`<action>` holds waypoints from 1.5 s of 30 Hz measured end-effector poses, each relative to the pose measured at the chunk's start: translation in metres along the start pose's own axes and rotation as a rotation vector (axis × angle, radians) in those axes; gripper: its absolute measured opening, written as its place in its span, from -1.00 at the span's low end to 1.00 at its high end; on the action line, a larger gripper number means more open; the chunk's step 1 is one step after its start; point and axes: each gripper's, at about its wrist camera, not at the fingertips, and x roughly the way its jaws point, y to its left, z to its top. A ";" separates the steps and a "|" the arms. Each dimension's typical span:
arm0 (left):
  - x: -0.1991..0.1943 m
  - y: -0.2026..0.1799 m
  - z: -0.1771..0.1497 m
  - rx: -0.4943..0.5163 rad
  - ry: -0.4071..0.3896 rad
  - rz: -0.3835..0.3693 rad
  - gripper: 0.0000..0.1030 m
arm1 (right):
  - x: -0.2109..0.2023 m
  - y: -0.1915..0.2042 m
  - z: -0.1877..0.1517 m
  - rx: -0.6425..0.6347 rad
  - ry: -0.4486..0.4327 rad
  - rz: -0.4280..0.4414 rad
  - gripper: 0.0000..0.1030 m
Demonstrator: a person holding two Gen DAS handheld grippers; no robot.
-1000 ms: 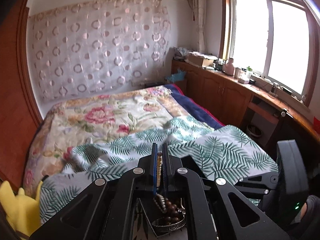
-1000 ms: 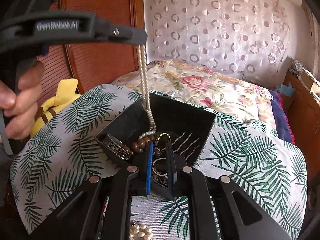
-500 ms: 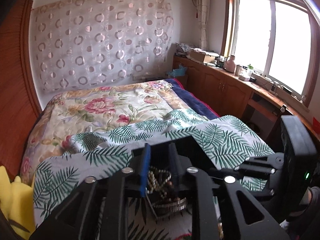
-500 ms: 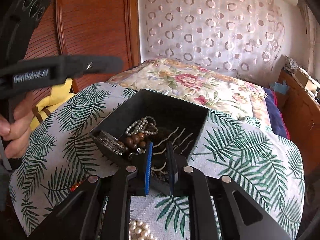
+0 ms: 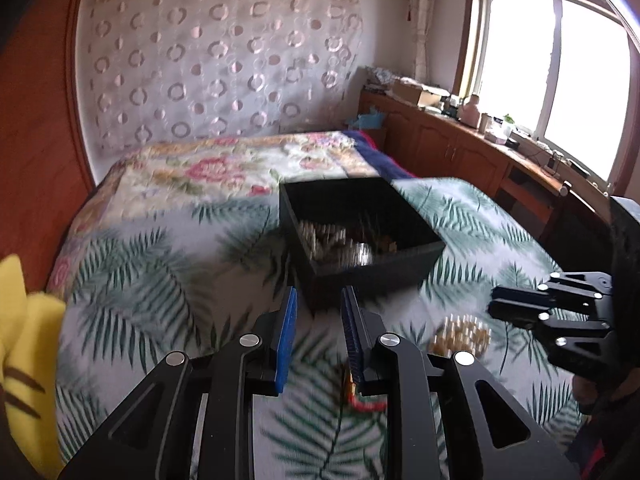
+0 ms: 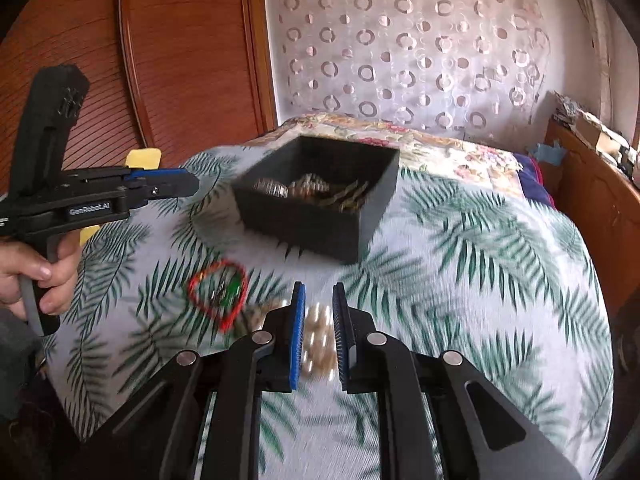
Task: Organize jewelry
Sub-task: 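Grasp the red cord bracelet with the left tool, then grasp the short pearl bracelet with the right tool while the left tool holds the red cord bracelet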
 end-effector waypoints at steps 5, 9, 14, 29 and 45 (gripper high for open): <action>0.012 0.001 -0.026 -0.015 0.072 0.000 -0.59 | -0.006 0.004 -0.029 0.016 0.034 0.004 -0.69; 0.018 -0.003 -0.035 -0.002 0.106 -0.008 -0.59 | -0.012 0.005 -0.038 0.017 0.042 0.003 -0.69; 0.024 -0.012 -0.032 0.023 0.127 -0.017 -0.59 | -0.014 0.008 -0.047 0.013 0.051 -0.002 -0.69; 0.045 -0.026 -0.031 0.094 0.175 0.030 -0.89 | -0.017 0.010 -0.056 0.016 0.034 0.002 -0.69; -0.016 -0.024 -0.051 0.022 0.060 -0.037 -0.88 | -0.010 0.012 -0.036 -0.021 0.050 -0.006 -0.70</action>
